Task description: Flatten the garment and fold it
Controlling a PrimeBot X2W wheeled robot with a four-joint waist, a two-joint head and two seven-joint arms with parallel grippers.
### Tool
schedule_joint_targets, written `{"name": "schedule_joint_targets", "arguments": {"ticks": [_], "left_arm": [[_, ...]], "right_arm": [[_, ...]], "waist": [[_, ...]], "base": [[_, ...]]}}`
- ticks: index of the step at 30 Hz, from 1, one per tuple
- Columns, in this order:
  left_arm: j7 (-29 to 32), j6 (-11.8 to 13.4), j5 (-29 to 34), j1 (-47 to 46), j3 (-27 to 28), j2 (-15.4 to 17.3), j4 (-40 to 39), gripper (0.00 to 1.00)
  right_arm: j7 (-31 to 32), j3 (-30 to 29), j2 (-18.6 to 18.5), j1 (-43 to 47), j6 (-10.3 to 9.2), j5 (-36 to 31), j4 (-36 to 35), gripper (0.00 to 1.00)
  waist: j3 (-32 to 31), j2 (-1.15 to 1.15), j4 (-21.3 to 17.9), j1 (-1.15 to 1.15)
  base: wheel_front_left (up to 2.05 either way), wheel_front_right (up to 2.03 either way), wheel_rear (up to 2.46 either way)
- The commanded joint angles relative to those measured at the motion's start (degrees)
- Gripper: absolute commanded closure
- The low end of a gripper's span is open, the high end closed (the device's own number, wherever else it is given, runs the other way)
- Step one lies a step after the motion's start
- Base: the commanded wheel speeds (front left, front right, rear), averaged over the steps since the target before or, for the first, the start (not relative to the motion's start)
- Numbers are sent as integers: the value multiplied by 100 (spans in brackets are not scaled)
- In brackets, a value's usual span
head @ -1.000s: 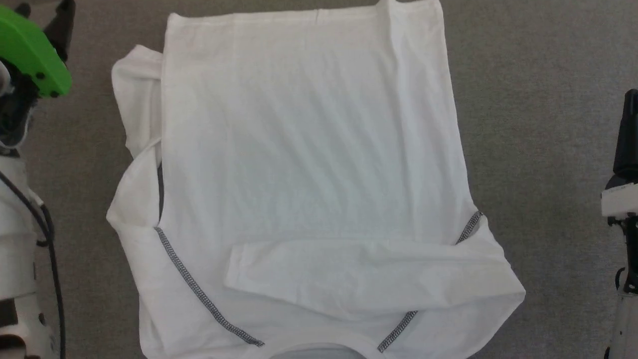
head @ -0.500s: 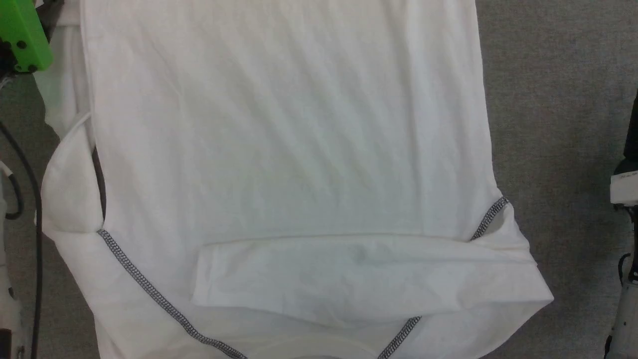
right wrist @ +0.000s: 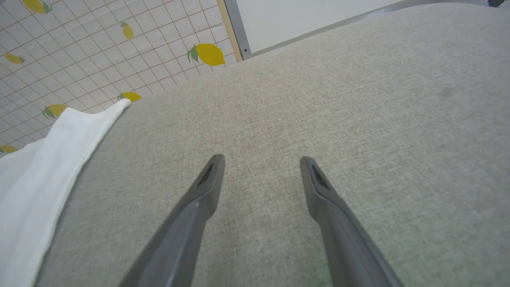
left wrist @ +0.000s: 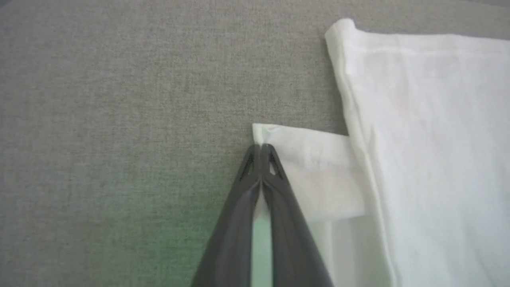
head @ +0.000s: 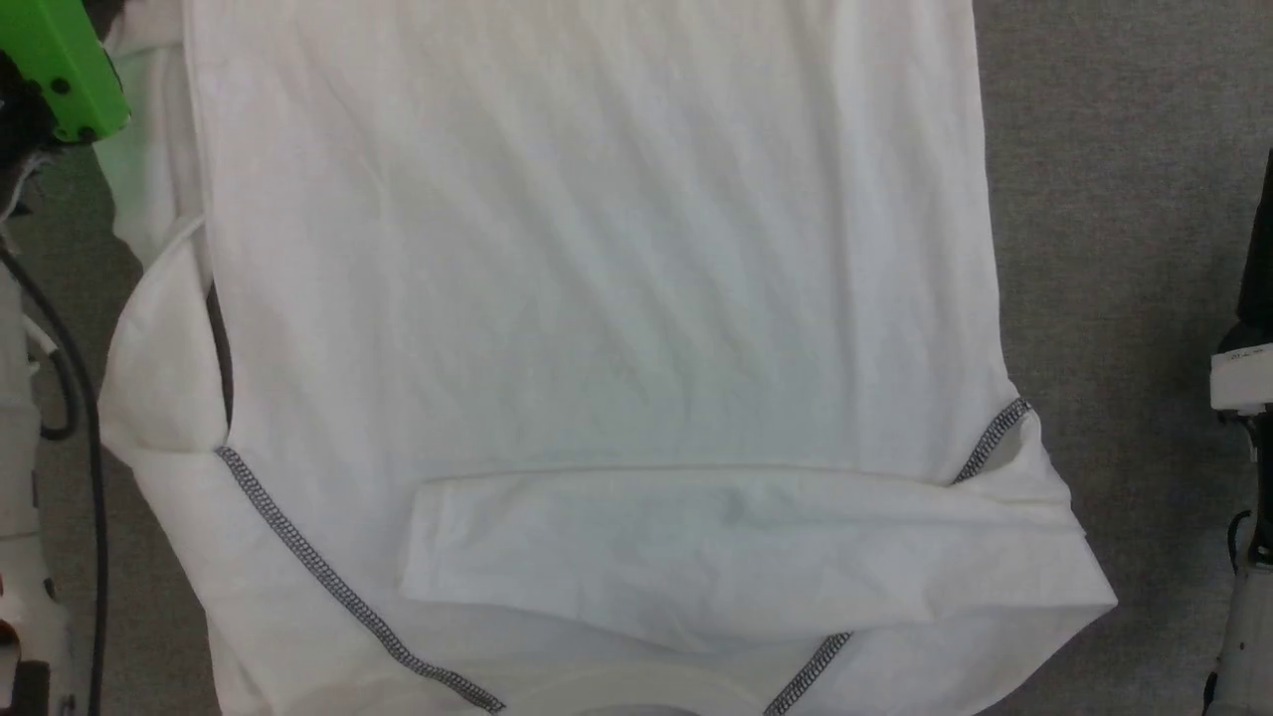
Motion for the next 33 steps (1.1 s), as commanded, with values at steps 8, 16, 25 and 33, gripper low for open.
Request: {"name": "schedule_joint_targets", "arguments": {"ticks": [8,16,25,33], "left_arm": [[-1290,112,-344,210,563,-193,224,100],[-2478,560,-474,750,1400,25,747,100],[-3315,576,-881,2068,2356,224,973,100],[-3603,240,-1389,3161,2850,-92,308,100]], "right_arm": [[27,-13,2,106,-8,-122,200,0],[75,-65,2,416,-8,-133,410,0],[63,-49,2,767,-8,-13,631,0],[-33,-22,2,972,-8,91,863,0]], "waist": [[-770,0,255,-1],[-1657,0,490,-1],[-2364,0,720,-1],[-2768,0,943,-1]], "base": [[0,0,0],[0,0,0],[0,0,0],[0,0,0]]}}
